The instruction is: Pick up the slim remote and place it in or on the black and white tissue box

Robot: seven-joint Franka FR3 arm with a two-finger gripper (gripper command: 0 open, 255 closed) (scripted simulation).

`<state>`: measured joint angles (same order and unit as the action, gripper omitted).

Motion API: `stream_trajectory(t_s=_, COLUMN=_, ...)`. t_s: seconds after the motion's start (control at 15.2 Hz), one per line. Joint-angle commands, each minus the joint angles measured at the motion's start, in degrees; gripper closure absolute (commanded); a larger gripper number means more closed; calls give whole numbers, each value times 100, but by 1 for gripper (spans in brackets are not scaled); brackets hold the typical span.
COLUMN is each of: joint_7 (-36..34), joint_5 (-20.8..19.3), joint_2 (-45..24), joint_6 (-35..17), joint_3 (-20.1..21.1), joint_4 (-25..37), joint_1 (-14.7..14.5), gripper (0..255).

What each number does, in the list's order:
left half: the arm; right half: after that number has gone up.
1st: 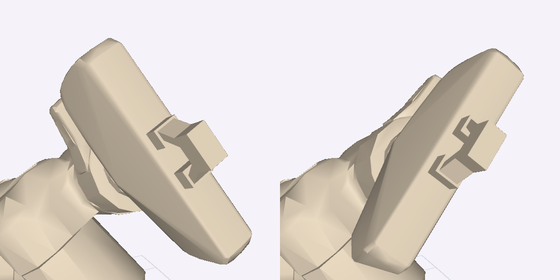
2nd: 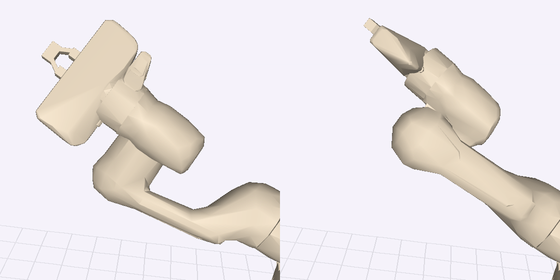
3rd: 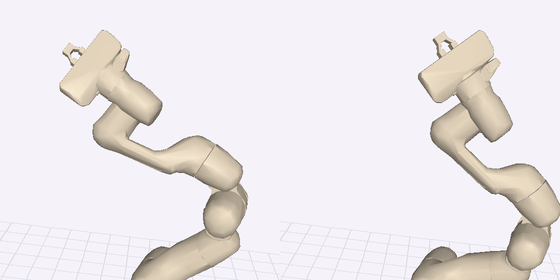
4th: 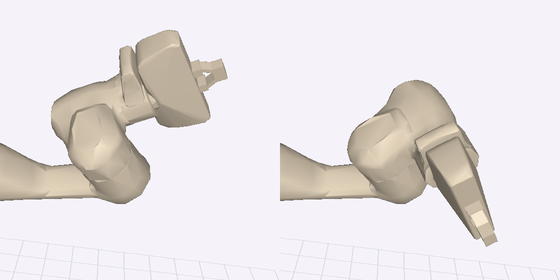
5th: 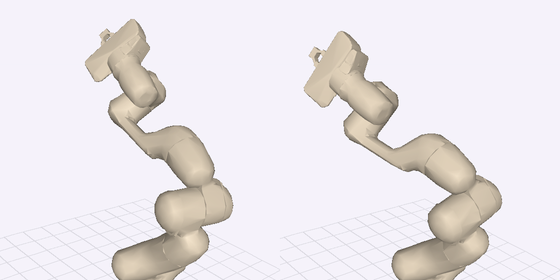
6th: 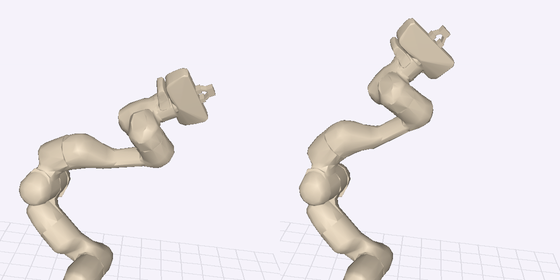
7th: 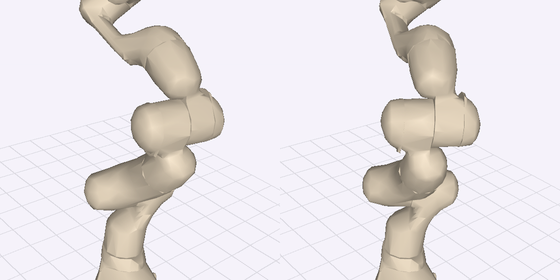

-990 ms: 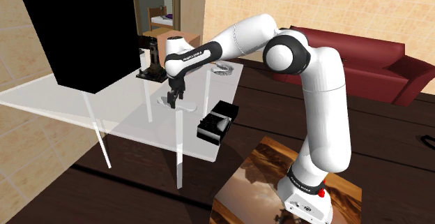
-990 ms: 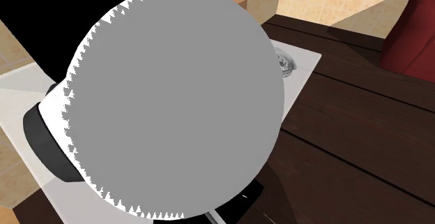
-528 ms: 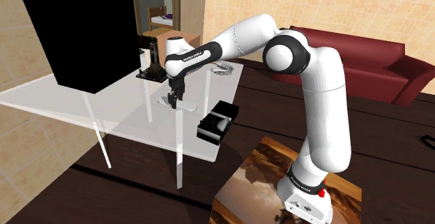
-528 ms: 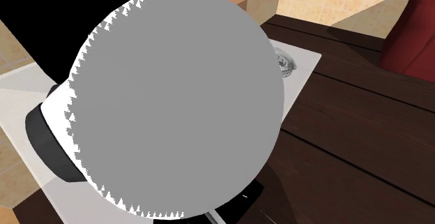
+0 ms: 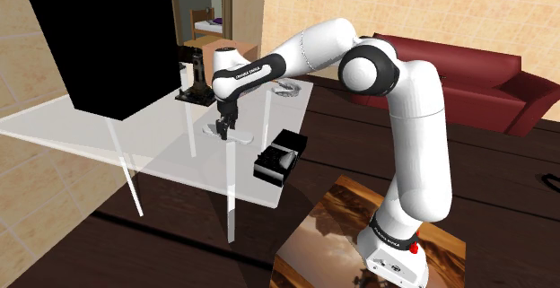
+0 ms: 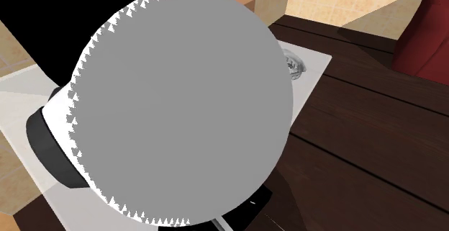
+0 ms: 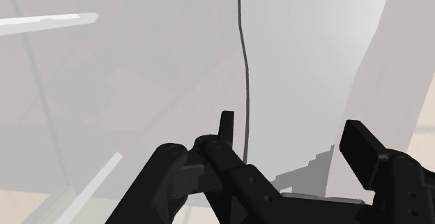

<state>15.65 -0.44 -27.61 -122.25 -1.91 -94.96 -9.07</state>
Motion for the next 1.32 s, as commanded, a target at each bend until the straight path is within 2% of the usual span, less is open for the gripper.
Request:
stream_trajectory(t_s=0.0, joint_7=0, joint_5=0, joint_2=0, joint_6=-1, joint_3=0, joint_4=2, joint_1=0, gripper=255)
stream_trajectory(t_s=1.25, joint_7=14, joint_5=-8, joint_2=479, joint_6=1248, joint_3=-6, joint_4=773, joint_1=-4, gripper=255)
